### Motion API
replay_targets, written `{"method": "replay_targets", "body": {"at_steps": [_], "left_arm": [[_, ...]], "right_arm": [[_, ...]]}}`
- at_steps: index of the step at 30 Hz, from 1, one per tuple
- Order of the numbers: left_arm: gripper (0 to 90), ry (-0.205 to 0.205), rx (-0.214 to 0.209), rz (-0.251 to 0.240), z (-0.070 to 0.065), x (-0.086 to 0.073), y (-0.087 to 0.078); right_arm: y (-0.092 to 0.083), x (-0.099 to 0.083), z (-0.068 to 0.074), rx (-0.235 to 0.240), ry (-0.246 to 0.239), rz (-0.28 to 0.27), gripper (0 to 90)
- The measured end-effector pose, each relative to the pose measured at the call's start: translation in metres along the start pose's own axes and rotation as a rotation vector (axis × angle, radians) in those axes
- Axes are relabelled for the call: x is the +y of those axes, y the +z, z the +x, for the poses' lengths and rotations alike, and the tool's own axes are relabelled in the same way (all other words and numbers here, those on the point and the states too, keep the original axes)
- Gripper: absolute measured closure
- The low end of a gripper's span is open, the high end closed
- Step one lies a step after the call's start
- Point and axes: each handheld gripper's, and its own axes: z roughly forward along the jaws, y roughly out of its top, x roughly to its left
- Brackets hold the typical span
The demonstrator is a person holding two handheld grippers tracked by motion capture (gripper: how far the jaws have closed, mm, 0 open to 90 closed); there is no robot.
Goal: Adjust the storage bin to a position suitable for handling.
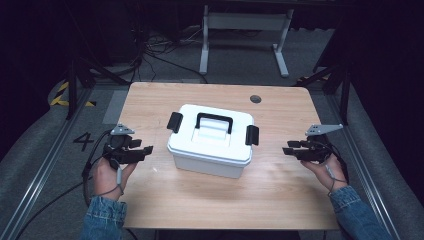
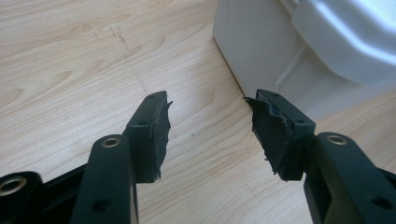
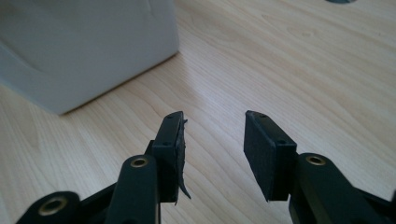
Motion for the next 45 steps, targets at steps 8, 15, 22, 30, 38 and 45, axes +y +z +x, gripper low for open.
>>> {"method": "replay_targets", "body": {"at_steps": [8,15,22,30,38,45], "left_arm": [[45.3,0.01,-0.019,0.017,-0.009,0.006,-0.014],[44.1,0.028,-0.033,0.025,-0.014,0.009,-0.02],[43.7,0.035,-0.023,0.049,-0.018,0.006,-0.021],[42.4,0.037,-0.017,0.063,-0.019,0.001,-0.025],[41.6,0.033,-0.014,0.066,-0.016,0.0,-0.026],[41.6,0.02,-0.03,0.087,-0.013,0.0,-0.022]], "right_arm": [[-0.013,0.039,0.014,0.035,-0.018,-0.025,57.2],[-0.017,0.068,0.024,0.065,-0.056,-0.043,55.5],[-0.016,0.108,0.04,0.116,-0.113,-0.065,55.3],[0.003,0.147,0.059,0.181,-0.162,-0.052,54.0],[0.027,0.172,0.074,0.237,-0.178,-0.032,52.4],[0.051,0.188,0.084,0.279,-0.191,-0.008,49.6]]}}
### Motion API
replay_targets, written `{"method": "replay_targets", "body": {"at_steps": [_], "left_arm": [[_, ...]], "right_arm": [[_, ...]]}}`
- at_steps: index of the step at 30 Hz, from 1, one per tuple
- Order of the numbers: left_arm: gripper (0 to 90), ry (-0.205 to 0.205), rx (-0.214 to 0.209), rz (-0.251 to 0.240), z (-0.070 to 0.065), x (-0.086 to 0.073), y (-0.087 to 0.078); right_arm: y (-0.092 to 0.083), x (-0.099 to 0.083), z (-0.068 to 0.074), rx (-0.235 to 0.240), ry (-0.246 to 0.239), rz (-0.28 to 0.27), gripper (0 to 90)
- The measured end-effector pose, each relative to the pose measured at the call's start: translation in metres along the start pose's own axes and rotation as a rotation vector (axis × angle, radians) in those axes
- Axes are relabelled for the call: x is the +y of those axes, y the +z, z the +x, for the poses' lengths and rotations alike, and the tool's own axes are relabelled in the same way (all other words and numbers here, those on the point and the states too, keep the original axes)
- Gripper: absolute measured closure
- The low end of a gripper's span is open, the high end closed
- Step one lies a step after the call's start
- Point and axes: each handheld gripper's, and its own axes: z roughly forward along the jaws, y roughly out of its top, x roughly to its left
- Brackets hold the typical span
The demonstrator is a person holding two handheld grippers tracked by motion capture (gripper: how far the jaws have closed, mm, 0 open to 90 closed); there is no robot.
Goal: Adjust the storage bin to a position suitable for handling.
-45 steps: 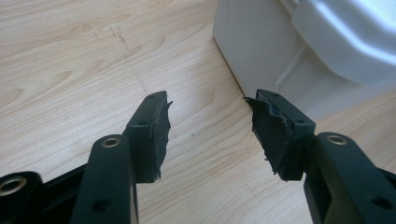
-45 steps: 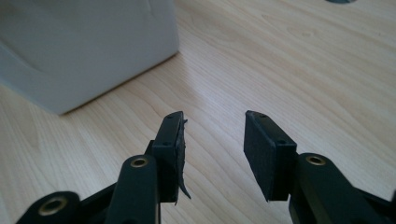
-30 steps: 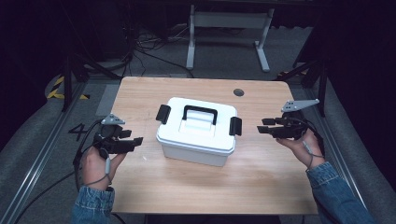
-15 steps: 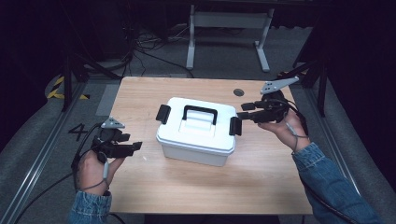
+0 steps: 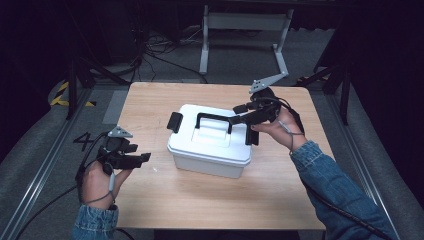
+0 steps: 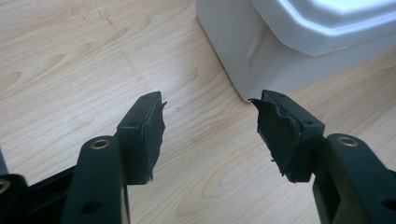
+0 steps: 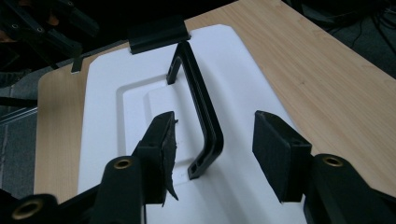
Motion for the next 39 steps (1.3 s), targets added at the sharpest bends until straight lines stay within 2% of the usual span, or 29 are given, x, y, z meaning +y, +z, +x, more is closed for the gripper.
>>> {"method": "replay_targets", "body": {"at_steps": [13,19,24,31,39], "left_arm": [[41.2,-0.008,-0.002,0.009,0.004,0.001,0.005],[41.2,0.001,-0.002,0.017,0.004,0.003,0.008],[41.2,0.002,-0.004,0.018,0.004,0.004,0.01],[41.2,0.009,-0.013,0.019,0.004,0.007,0.012],[41.2,0.021,-0.019,0.026,0.003,0.011,0.015]], "right_arm": [[0.04,0.025,0.007,0.047,-0.03,0.119,53.9],[0.053,0.031,0.009,0.056,-0.035,0.169,60.1],[0.052,0.034,0.011,0.051,-0.066,0.174,77.1],[0.051,0.036,0.018,0.075,-0.118,0.196,81.9],[0.051,0.036,0.018,0.085,-0.121,0.199,82.5]]}}
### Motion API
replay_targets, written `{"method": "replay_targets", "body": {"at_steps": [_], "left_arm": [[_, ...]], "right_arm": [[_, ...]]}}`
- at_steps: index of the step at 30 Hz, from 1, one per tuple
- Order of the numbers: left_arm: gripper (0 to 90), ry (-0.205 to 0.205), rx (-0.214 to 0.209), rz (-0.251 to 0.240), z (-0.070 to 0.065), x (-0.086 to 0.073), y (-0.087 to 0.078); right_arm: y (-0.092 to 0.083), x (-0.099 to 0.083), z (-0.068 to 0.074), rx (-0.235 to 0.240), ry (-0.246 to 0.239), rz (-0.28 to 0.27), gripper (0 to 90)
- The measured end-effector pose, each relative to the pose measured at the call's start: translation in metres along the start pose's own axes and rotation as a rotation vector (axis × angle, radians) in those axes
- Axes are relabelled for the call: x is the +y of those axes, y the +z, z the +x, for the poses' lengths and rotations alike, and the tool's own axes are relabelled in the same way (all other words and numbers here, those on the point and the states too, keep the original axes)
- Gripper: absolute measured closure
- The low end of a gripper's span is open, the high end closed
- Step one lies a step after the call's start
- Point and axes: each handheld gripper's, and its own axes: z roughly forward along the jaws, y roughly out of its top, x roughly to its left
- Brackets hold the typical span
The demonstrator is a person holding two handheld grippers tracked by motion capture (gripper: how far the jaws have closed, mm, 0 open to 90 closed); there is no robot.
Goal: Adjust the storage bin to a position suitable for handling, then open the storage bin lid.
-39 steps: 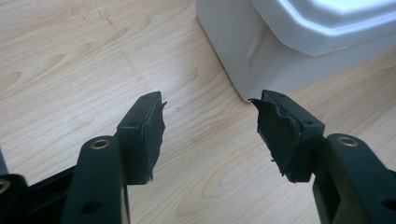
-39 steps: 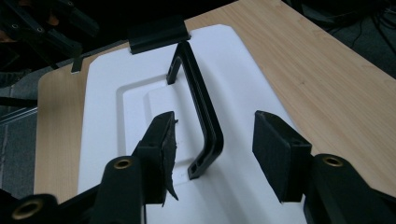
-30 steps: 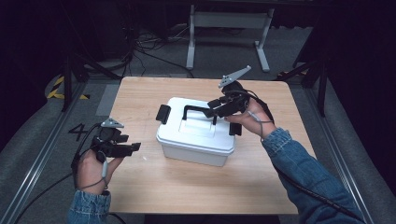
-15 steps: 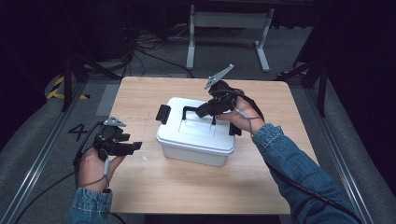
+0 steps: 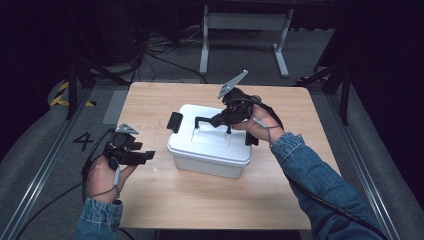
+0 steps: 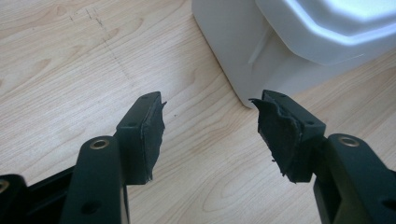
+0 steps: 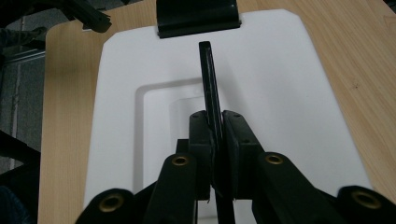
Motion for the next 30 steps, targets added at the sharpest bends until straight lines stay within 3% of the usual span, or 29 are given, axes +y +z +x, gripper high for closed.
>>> {"method": "replay_targets", "body": {"at_steps": [18,30], "left_arm": [[40.9,-0.002,-0.001,0.004,-0.001,0.001,0.003],[40.5,-0.002,0.005,0.014,0.001,-0.003,0.002]], "right_arm": [[-0.002,0.0,-0.007,0.016,0.022,-0.006,84.3],[-0.018,0.009,-0.006,0.01,0.009,-0.041,84.3]]}}
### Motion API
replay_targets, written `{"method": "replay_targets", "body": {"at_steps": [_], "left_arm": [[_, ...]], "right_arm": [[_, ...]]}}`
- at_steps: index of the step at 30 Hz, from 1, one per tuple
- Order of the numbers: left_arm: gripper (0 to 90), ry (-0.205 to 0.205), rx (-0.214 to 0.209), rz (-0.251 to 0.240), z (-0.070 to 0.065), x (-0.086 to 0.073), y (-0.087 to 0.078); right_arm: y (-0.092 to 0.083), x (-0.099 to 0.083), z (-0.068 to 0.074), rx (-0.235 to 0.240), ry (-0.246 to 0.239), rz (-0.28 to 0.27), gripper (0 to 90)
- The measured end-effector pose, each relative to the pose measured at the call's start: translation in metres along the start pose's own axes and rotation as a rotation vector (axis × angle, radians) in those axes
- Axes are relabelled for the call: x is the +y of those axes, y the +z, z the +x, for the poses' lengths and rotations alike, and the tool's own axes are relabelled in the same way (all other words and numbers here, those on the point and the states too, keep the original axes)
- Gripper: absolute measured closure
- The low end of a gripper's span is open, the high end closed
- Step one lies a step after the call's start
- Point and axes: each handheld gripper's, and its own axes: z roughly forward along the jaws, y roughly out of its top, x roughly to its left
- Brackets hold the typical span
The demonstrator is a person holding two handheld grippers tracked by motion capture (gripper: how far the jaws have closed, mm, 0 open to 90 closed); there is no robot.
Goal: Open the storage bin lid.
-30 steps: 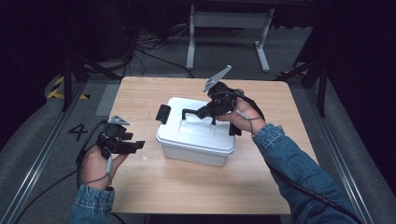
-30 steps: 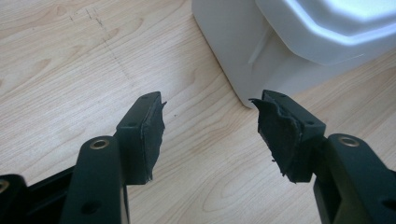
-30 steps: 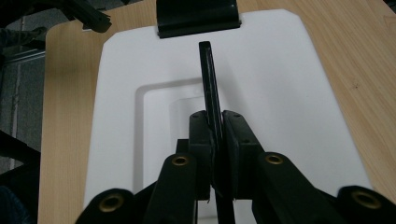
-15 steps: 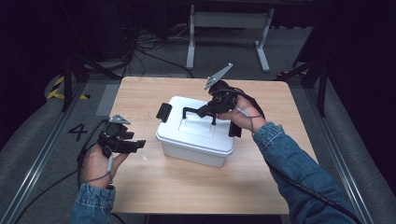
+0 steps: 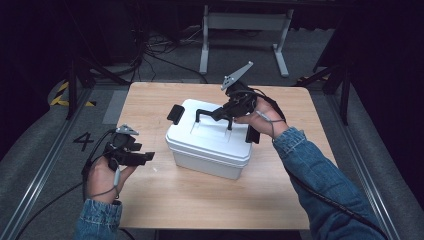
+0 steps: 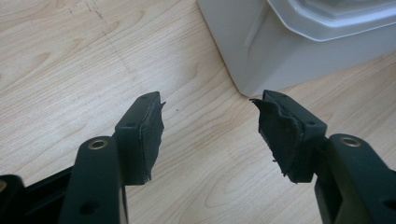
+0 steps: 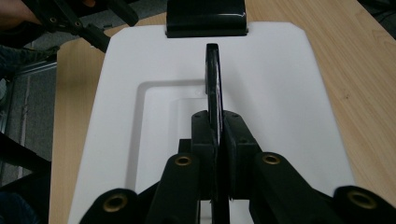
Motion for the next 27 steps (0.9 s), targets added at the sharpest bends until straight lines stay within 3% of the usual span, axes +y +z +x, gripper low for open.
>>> {"method": "replay_targets", "body": {"at_steps": [12,27], "left_arm": [[40.3,-0.007,-0.009,0.011,0.0,0.002,0.003],[39.3,0.003,-0.025,0.037,0.0,0.007,0.012]], "right_arm": [[-0.023,0.005,0.005,-0.031,-0.009,-0.038,84.3],[-0.06,-0.015,0.002,-0.082,0.025,-0.079,84.3]]}}
